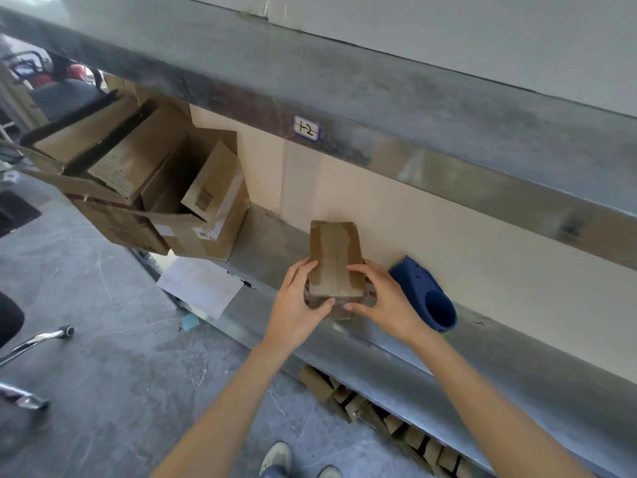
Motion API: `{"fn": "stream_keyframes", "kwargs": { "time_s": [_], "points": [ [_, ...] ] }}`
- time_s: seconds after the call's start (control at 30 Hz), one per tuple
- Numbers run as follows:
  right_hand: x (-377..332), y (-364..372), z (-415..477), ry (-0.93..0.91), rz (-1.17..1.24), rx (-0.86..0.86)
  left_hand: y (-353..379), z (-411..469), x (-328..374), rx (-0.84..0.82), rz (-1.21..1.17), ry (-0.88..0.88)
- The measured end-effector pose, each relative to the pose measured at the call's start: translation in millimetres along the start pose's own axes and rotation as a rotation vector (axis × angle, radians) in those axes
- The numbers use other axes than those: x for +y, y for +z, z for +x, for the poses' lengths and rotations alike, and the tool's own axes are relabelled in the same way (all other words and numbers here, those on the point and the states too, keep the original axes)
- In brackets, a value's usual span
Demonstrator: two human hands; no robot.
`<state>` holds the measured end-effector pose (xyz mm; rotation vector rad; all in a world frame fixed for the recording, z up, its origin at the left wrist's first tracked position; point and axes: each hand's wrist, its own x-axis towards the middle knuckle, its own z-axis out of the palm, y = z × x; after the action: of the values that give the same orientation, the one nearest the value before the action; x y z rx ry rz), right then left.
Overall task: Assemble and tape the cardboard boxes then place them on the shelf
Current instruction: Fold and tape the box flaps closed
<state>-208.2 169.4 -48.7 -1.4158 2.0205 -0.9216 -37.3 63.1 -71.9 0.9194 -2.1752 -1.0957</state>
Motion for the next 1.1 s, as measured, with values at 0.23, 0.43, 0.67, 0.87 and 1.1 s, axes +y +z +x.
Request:
{"fn": "stream_keyframes", "kwargs": {
  "time_s": [0.23,0.43,0.67,0.87,1.1],
  "points": [
    [4,-1,0,-0.002,-0.028,0.025,10,1,0,0.045,0.038,0.018],
    [9,-13,-16,-0.018,-0.047,0.014,-7,-4,1,-0.069,0.148,0.047],
    [36,-41,-37,0.125,-0.419,0.207,-29,-5,6,-0.017,0.658,0.155],
    [63,-41,-49,0.270,-0.662,0.098,-28,-10,9,-0.039,0.835,0.152],
    [73,-36,-42,0.288,-0.344,-0.088,-29,-16,14,-0.069,0.884,0.092]
  ]
}}
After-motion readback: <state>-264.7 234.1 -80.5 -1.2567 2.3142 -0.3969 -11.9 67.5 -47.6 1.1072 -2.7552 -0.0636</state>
